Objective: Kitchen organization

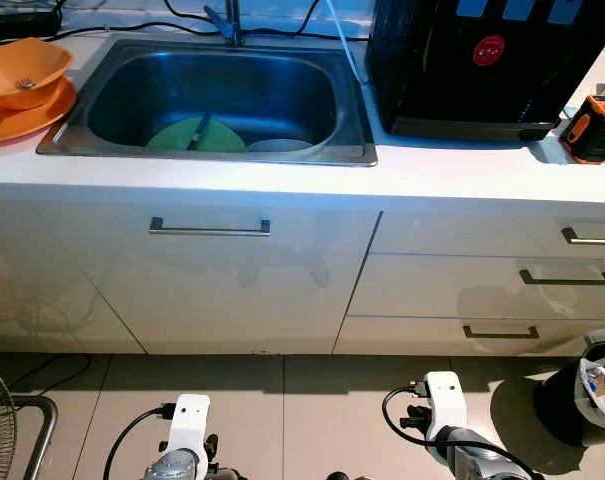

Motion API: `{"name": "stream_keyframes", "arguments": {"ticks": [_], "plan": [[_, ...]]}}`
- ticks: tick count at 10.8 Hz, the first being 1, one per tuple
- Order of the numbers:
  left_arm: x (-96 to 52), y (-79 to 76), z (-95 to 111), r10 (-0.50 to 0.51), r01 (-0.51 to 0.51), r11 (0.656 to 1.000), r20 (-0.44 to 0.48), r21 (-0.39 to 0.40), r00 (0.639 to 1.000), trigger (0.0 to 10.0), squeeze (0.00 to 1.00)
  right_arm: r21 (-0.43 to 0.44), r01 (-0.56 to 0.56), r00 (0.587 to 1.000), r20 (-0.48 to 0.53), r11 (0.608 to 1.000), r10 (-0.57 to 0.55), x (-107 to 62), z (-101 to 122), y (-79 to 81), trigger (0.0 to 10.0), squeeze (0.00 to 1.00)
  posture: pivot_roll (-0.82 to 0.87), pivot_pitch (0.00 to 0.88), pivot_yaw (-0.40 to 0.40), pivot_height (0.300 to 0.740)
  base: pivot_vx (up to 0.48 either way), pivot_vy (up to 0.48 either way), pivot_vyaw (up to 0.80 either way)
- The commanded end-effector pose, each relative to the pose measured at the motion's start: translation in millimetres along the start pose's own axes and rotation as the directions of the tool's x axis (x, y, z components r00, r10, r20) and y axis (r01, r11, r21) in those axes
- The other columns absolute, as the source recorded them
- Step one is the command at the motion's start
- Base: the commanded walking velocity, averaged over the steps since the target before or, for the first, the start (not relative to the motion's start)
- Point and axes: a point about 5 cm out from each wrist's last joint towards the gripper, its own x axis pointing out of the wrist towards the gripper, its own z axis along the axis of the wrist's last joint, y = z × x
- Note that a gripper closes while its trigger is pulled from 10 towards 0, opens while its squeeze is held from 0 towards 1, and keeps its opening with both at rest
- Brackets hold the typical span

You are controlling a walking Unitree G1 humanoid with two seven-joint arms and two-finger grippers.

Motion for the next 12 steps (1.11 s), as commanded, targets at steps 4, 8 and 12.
{"name": "stream_keyframes", "arguments": {"ticks": [4,8,12], "plan": [[-0.5,-0.4,-4.2,-0.005,0.005,1.0,-0.016,0.013,1.0,10.0,0.0,0.006,0.004,1.0,-0.019,1.0,-0.004,-1.8,-5.0,-3.7,10.0,0.0,0.04,0.095,-0.044,0.74,0.0,0.0,0.0],[-0.3,-1.3,-3.0,-0.002,0.002,1.0,-0.012,0.001,1.0,10.0,0.0,0.002,0.004,1.0,-0.018,1.0,-0.004,-1.7,-3.6,-4.6,10.0,0.0,0.05,0.098,-0.05,0.74,0.0,0.0,0.0],[-0.3,-0.5,-1.9,0.011,-0.011,1.0,0.001,0.005,1.0,10.0,0.0,0.0,0.01,1.0,-0.014,1.0,-0.01,-1.7,-3.1,-5.0,10.0,0.0,0.04,0.098,-0.051,0.74,0.0,0.0,0.0]]}}
